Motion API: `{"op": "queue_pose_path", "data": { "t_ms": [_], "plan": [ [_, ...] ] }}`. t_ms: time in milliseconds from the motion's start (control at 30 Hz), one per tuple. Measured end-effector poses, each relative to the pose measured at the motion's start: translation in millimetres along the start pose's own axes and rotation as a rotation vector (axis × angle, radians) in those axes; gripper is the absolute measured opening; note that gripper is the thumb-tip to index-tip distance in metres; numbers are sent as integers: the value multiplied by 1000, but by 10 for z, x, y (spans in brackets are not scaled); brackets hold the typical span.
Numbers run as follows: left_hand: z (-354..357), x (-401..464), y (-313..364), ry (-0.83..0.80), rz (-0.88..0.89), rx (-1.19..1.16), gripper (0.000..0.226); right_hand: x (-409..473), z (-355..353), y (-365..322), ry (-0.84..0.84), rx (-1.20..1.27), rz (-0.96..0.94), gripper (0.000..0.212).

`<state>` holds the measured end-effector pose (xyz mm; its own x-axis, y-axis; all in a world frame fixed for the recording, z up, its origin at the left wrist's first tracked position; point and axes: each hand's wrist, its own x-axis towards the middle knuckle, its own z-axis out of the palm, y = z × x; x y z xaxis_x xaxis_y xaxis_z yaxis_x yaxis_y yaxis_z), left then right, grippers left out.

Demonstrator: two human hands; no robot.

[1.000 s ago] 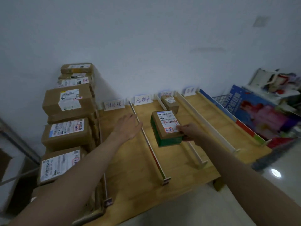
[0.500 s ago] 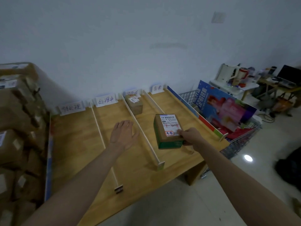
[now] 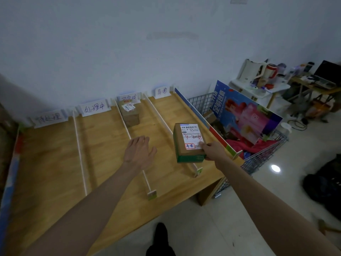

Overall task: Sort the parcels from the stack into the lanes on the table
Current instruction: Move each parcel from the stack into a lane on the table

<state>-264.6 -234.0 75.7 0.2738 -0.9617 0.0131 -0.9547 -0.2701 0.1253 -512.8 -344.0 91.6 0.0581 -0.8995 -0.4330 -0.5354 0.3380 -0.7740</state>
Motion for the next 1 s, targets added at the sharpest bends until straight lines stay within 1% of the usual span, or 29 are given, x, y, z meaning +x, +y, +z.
{"op": "queue_pose_path", "data": {
  "t_ms": [133,300,500,767,900,1000],
  "plan": [
    [135,527,181,14,-10,-10,57,518,-88,-132,21,-18,-31,30],
    [301,1224,323,-9,-58,-42,55,1201,-173,-390,-2,-54,-58,25],
    [424,1868,378,-34,-130,-60,57,1954,-187,-614,-34,-112,-66,27],
    [574,2472,397,-72,-203,-83,56,2886,15,-881,-141,-188,-76,31],
    [655,2776,379,-58,-278,-72,57,3367,150,-1071,-188,-205,-120,27],
    [701,3009,365,-37,-343,-69,57,3734,269,-1178,-258,-188,-136,21]
  ]
}}
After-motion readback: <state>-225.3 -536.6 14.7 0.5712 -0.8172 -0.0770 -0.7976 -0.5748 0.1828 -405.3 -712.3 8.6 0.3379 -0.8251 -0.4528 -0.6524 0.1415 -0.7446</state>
